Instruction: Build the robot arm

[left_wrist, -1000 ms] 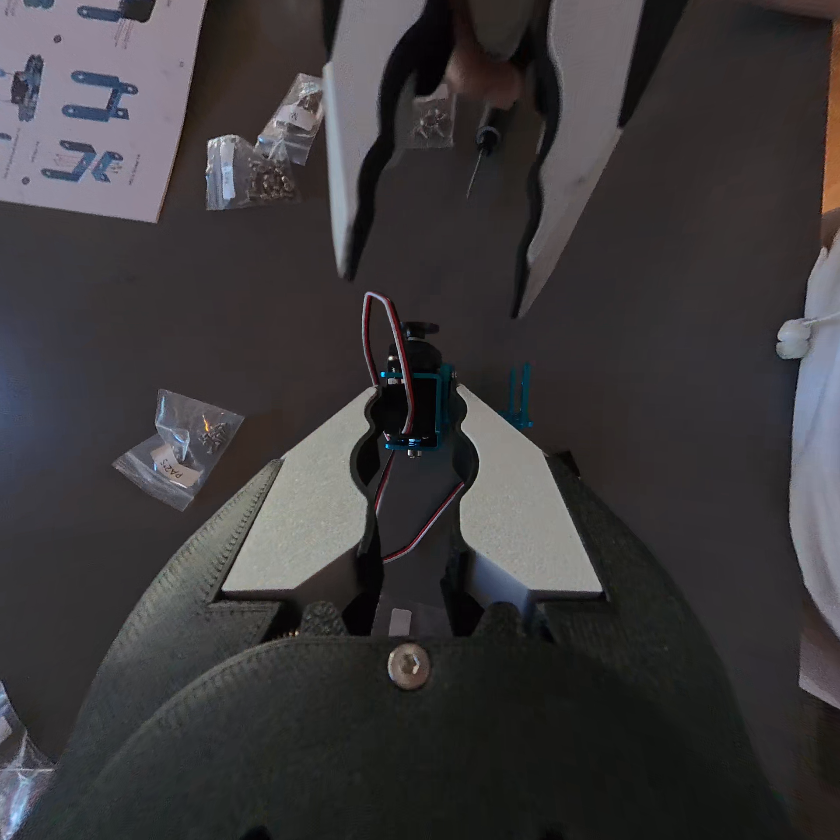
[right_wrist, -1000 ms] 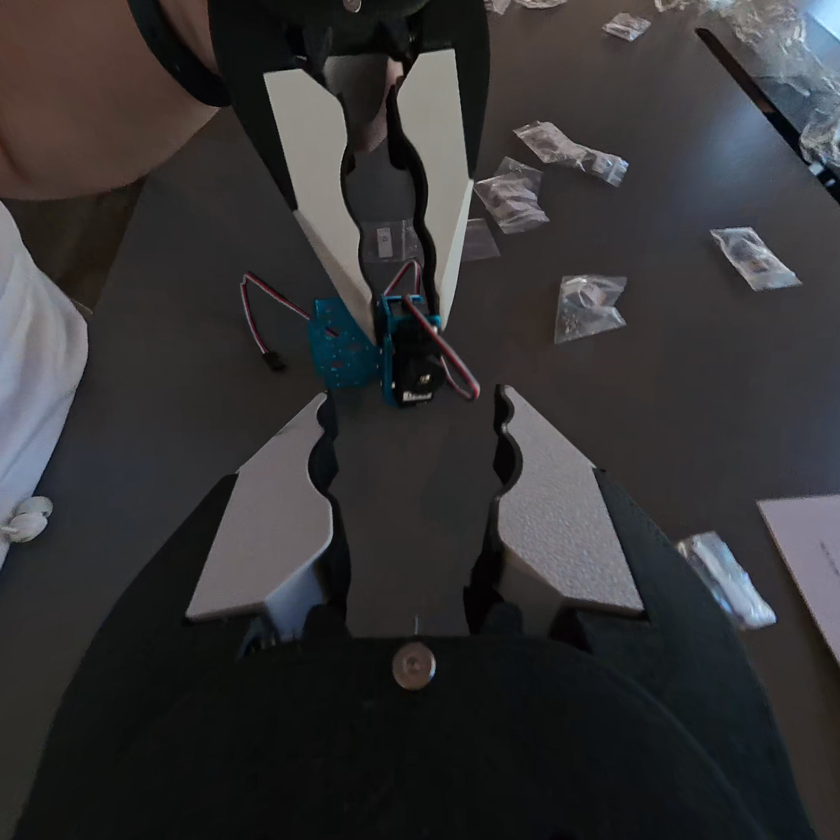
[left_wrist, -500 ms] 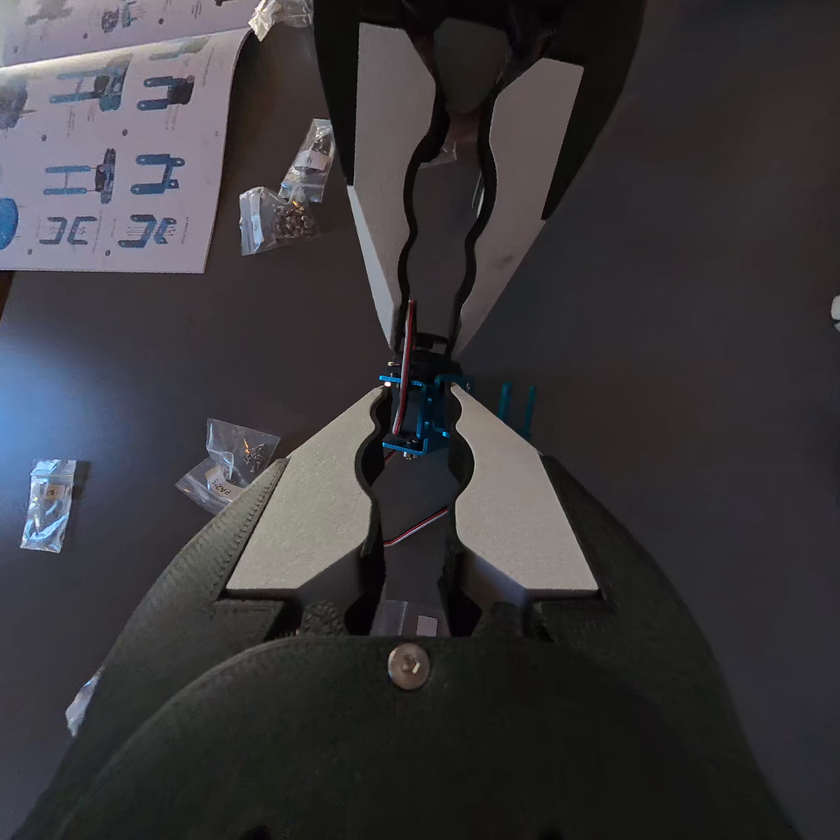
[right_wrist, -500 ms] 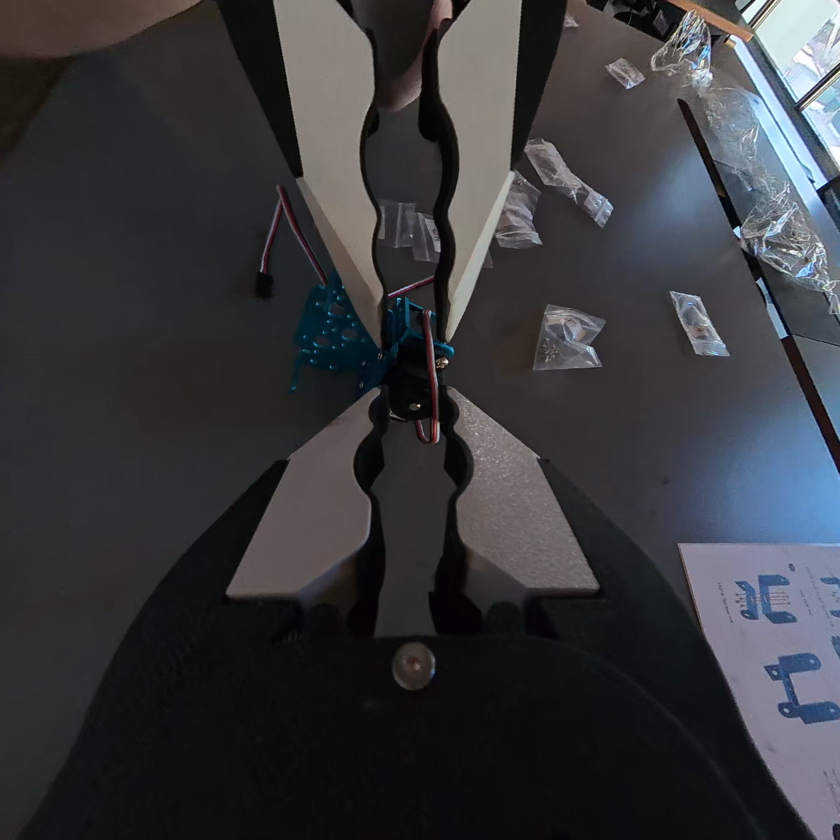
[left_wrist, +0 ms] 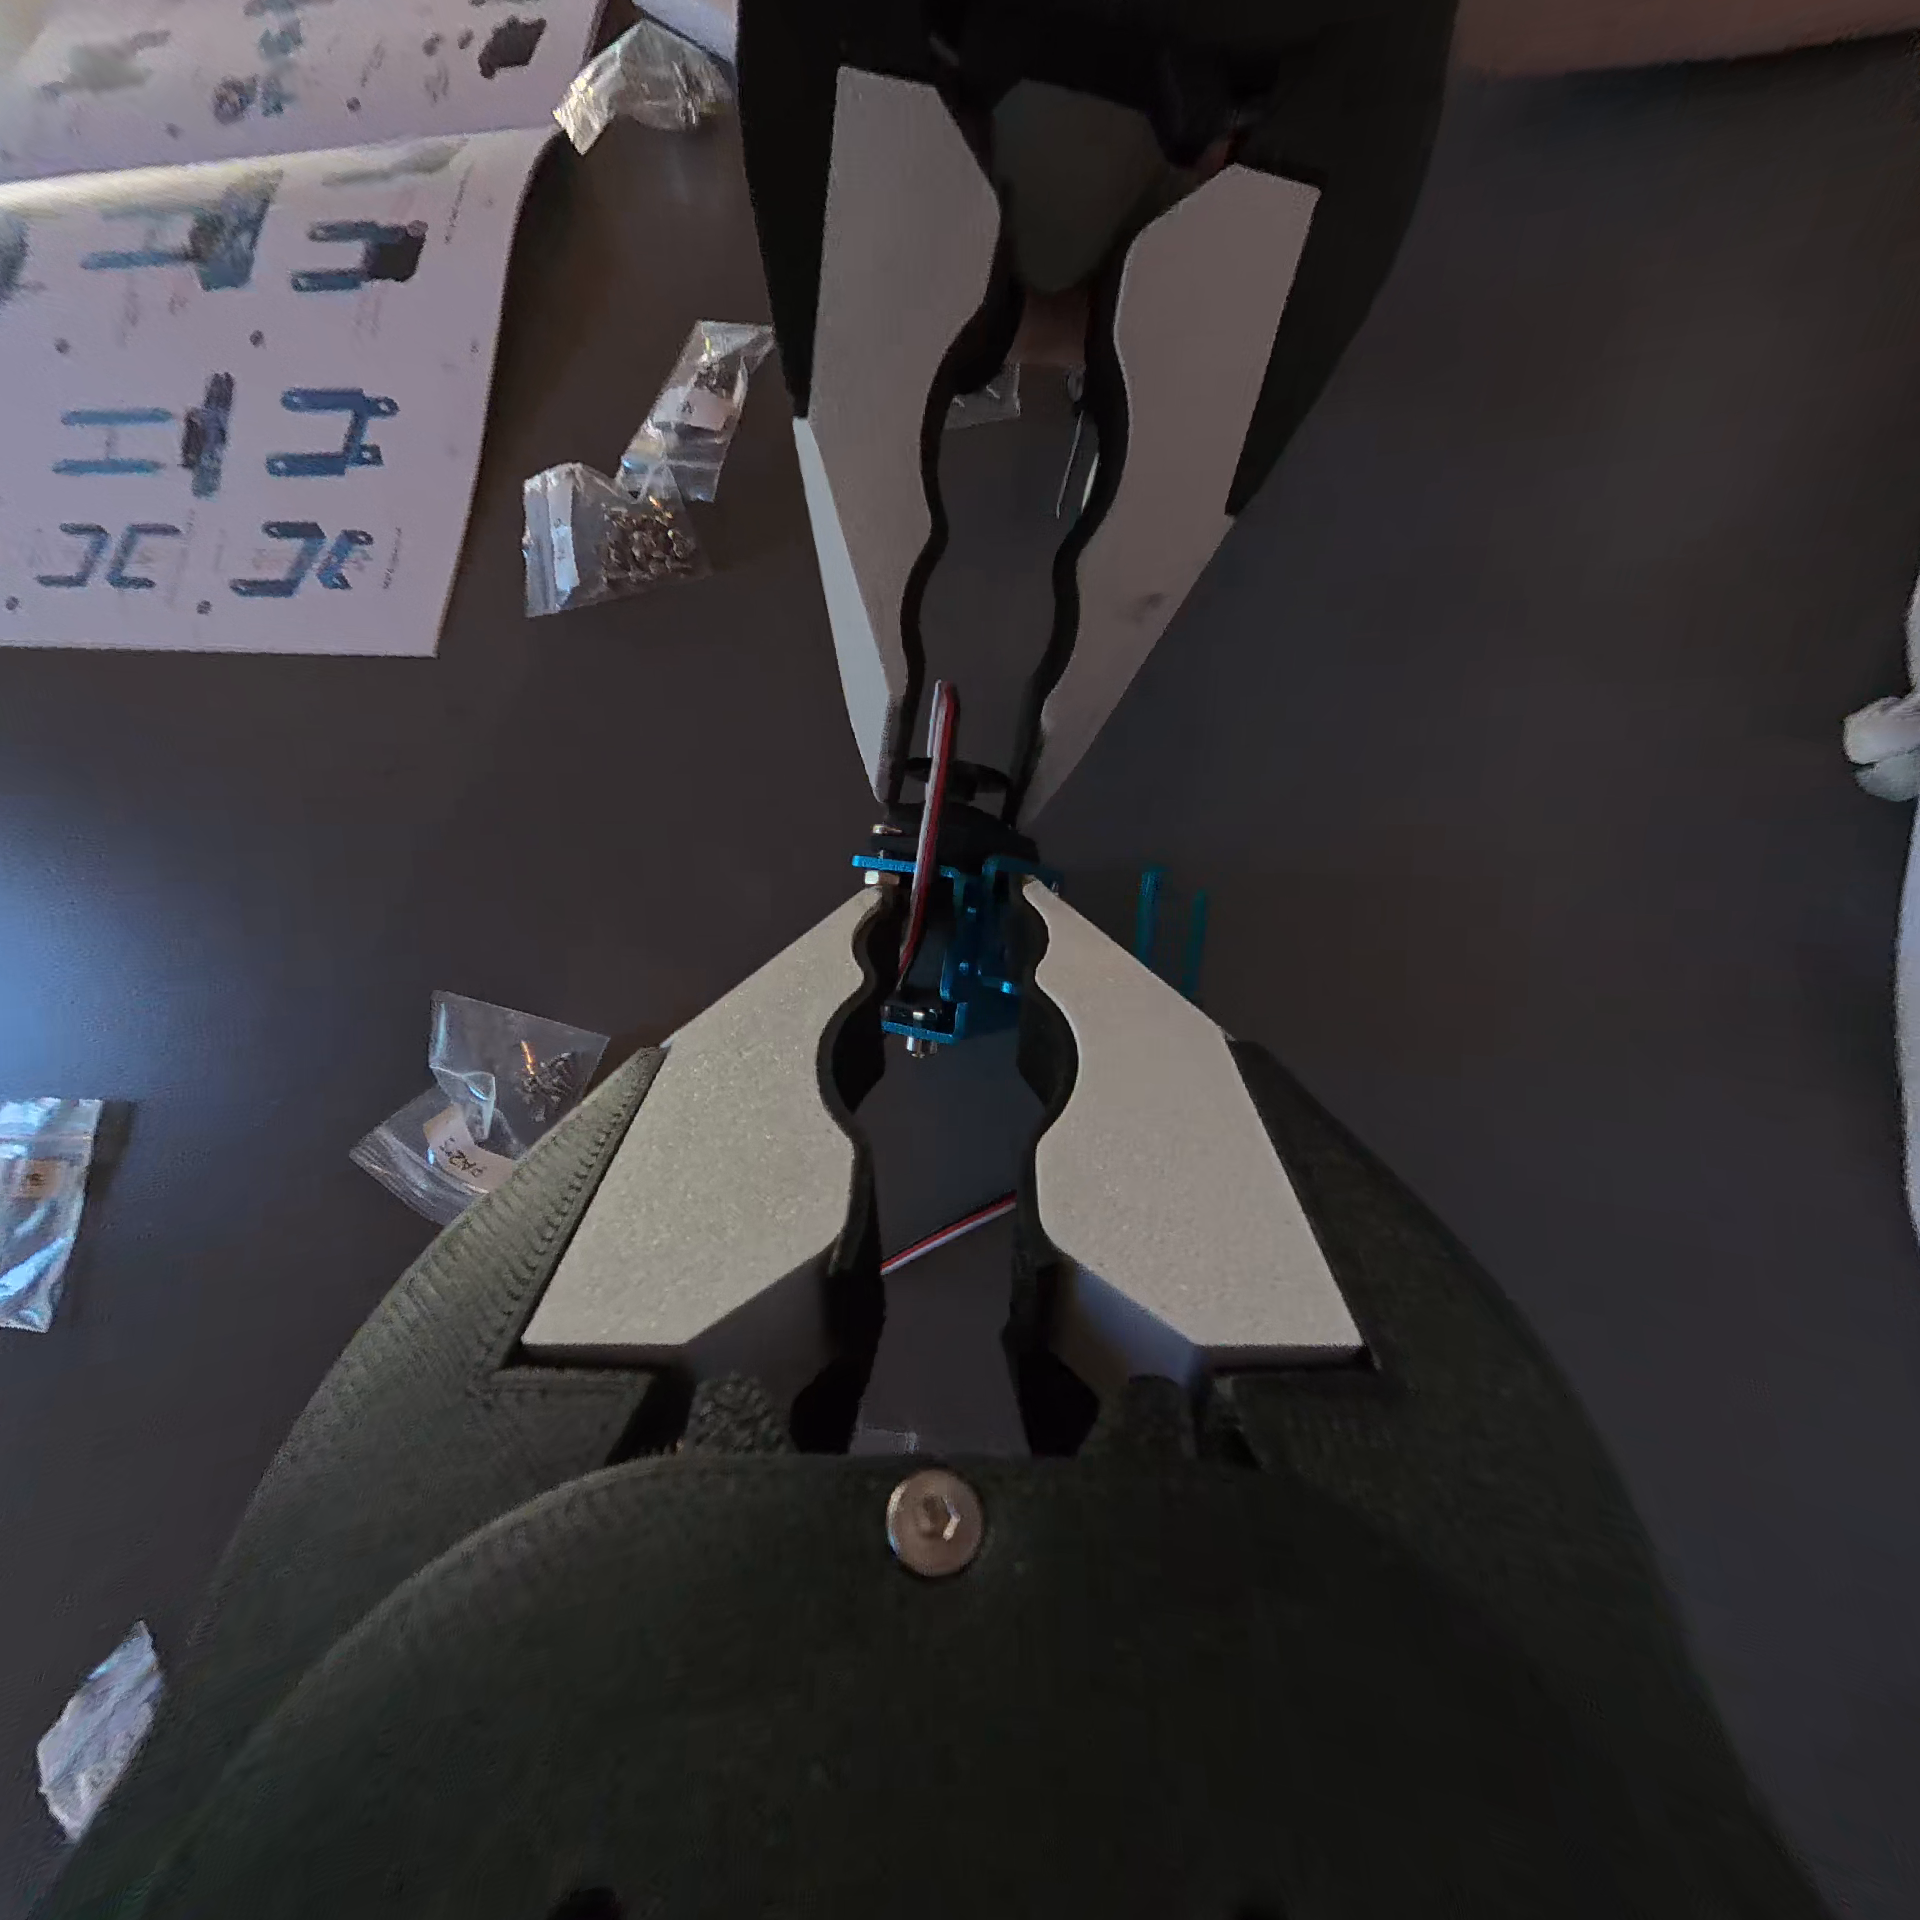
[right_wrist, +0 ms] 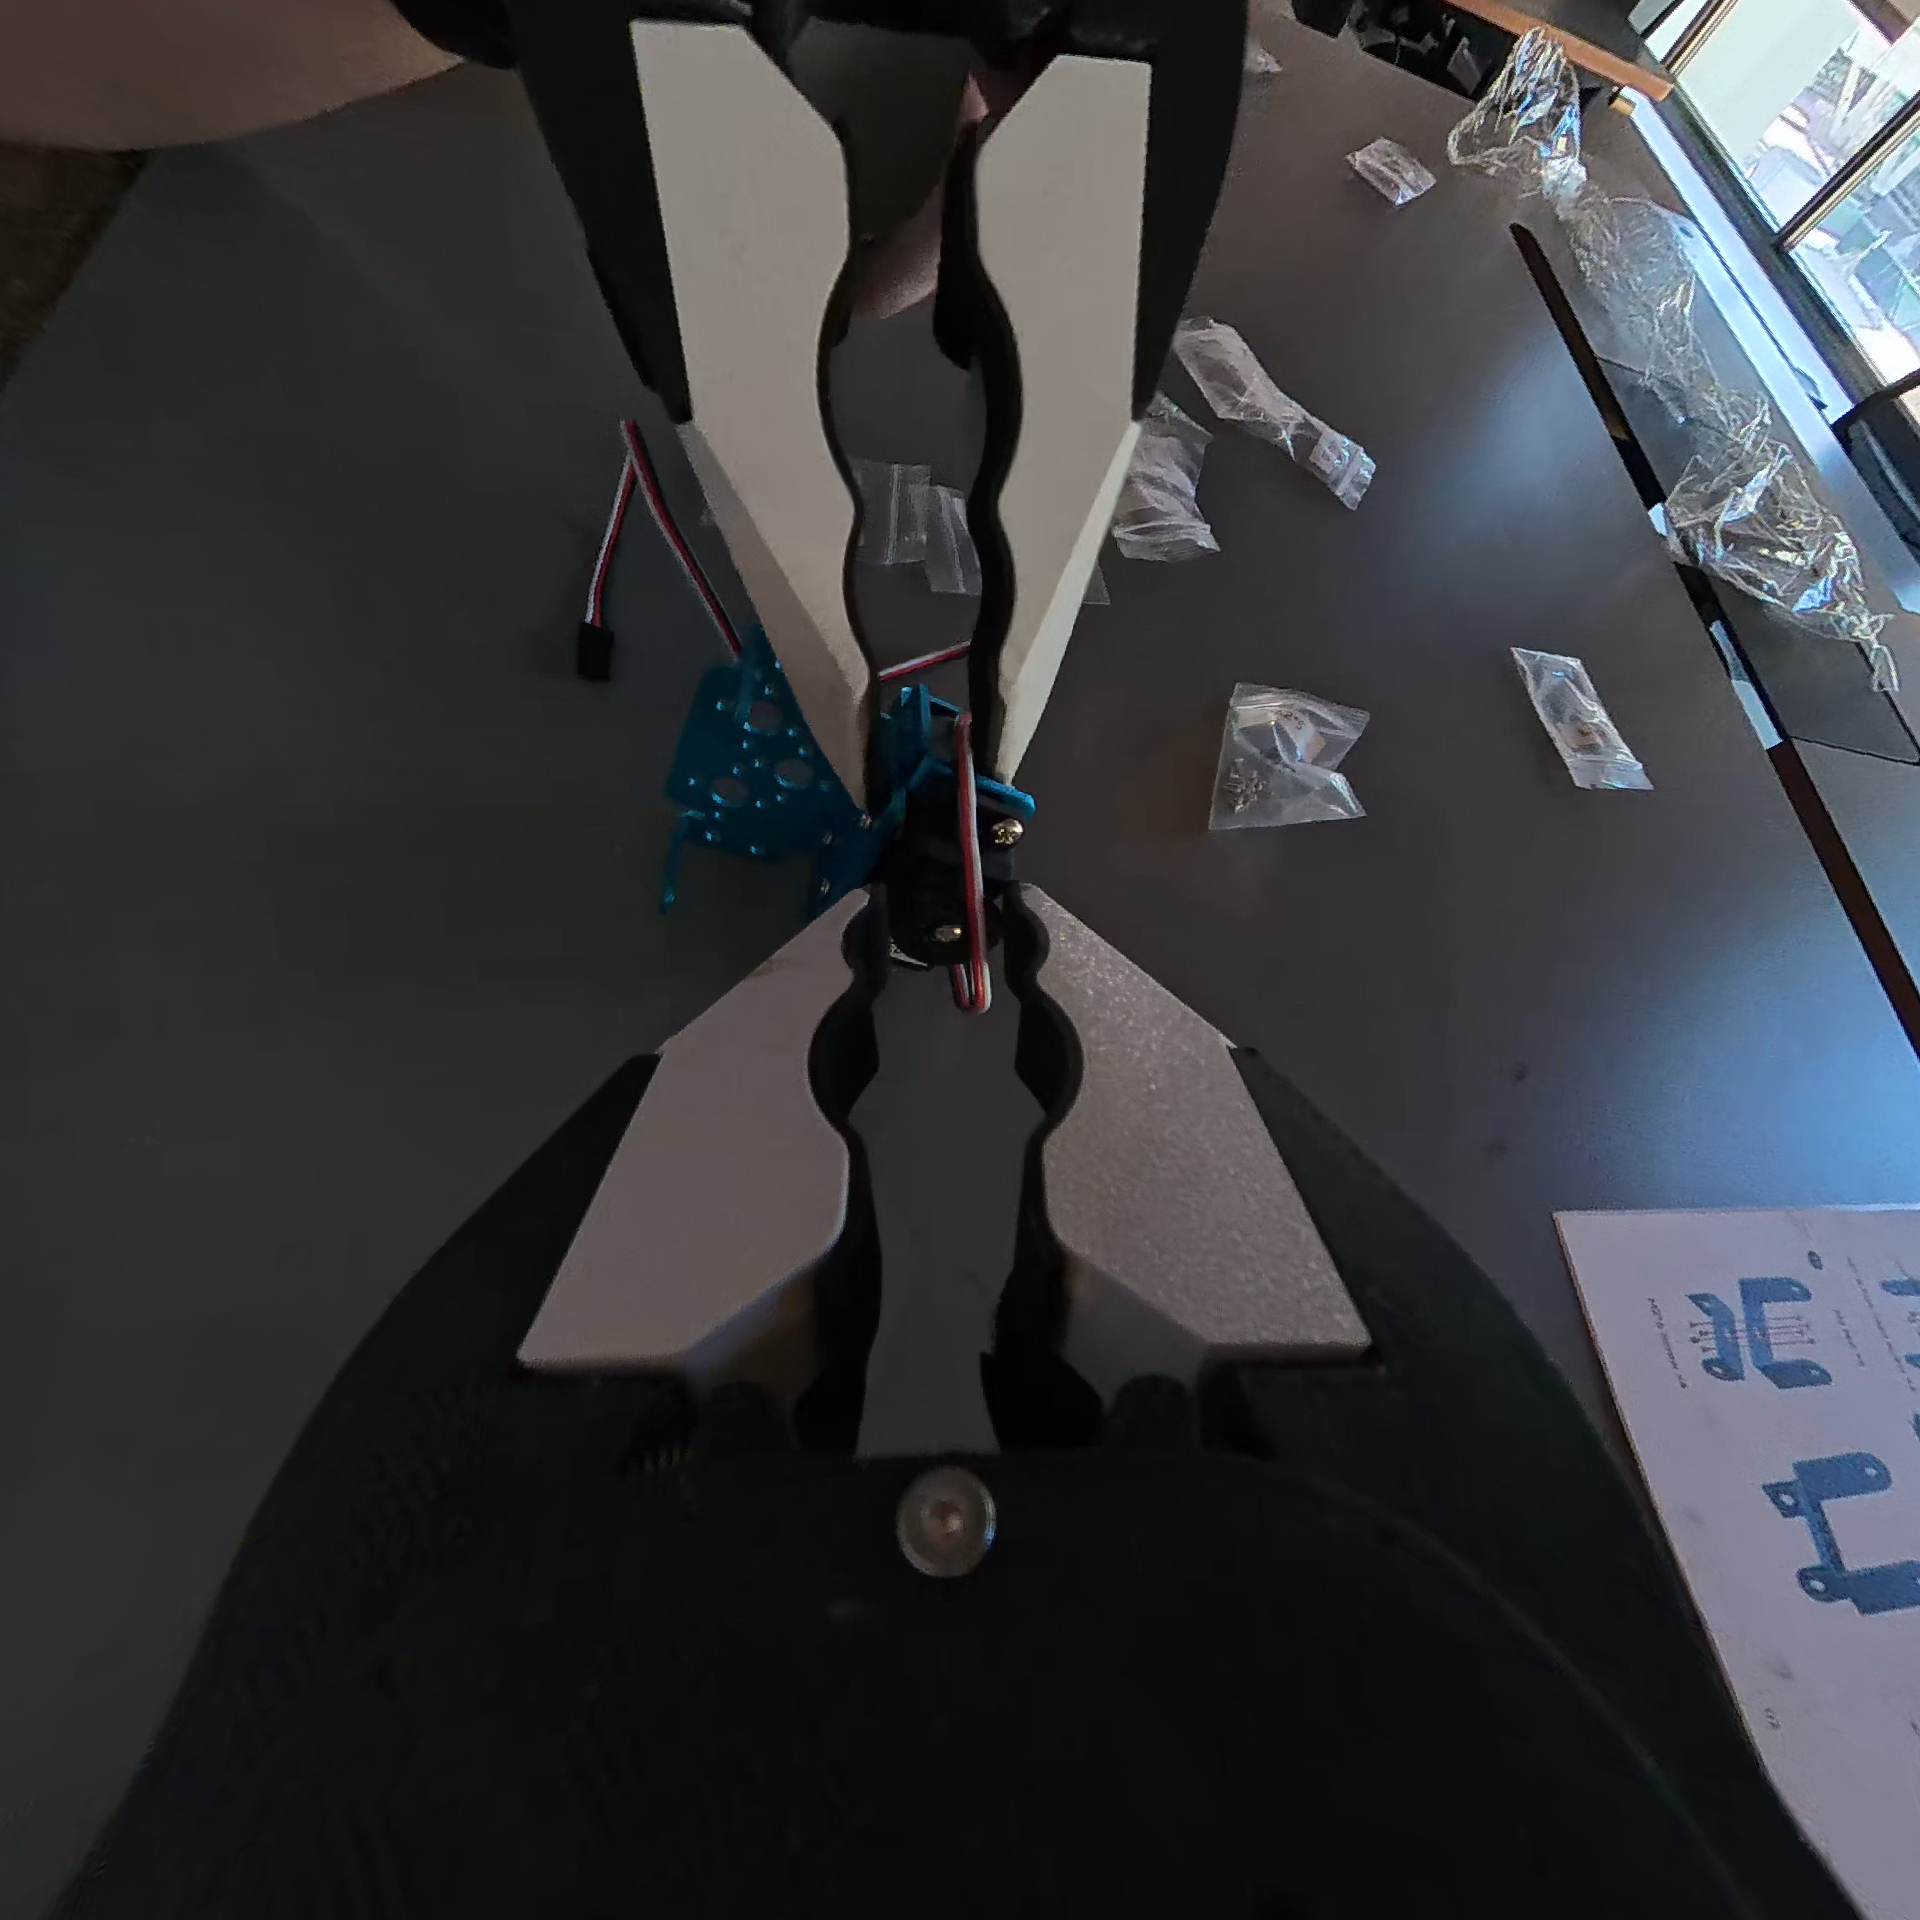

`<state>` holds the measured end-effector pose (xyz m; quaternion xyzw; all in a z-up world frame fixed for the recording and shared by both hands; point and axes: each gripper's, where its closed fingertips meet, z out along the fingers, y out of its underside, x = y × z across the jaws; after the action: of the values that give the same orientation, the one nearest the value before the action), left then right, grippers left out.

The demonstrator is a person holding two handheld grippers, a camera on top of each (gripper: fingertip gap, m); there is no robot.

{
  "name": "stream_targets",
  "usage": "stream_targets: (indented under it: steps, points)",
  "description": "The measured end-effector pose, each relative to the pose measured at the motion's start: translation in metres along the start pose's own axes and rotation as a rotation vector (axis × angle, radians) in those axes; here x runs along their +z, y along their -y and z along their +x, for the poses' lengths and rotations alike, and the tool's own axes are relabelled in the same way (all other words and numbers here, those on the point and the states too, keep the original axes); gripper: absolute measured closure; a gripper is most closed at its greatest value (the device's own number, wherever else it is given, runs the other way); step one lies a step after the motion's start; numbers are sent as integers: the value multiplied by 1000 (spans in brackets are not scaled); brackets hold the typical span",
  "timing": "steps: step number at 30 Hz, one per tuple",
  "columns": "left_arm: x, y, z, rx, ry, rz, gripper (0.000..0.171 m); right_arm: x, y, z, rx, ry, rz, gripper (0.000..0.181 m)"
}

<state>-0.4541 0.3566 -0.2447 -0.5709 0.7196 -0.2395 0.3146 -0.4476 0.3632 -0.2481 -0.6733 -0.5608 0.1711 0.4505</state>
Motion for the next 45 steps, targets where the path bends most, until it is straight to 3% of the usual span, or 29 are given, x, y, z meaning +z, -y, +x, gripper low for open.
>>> stream_targets:
  steps: [5,9,13,16,31,40,43,45]
  points:
    - [0,3,3,7,0,63,154,-4,0,-4,28,26,24,158]
    - [2,6,6,26,-10,102,153,-12,5,-5,90,59,56,145]
    - [5,11,7,39,-10,127,153,-15,11,-5,197,115,99,154]
    - [7,12,8,43,-14,133,153,-14,4,0,170,73,70,150]
    - [8,15,11,112,-38,137,152,-6,-5,-13,196,148,30,153]
    - [10,21,20,127,-63,216,153,-6,-7,-19,155,157,-1,152]
    - [12,22,22,154,-51,213,153,-14,-4,-19,174,171,-1,131]
    - [13,23,23,161,-51,206,153,-29,-12,-16,177,172,-56,128]
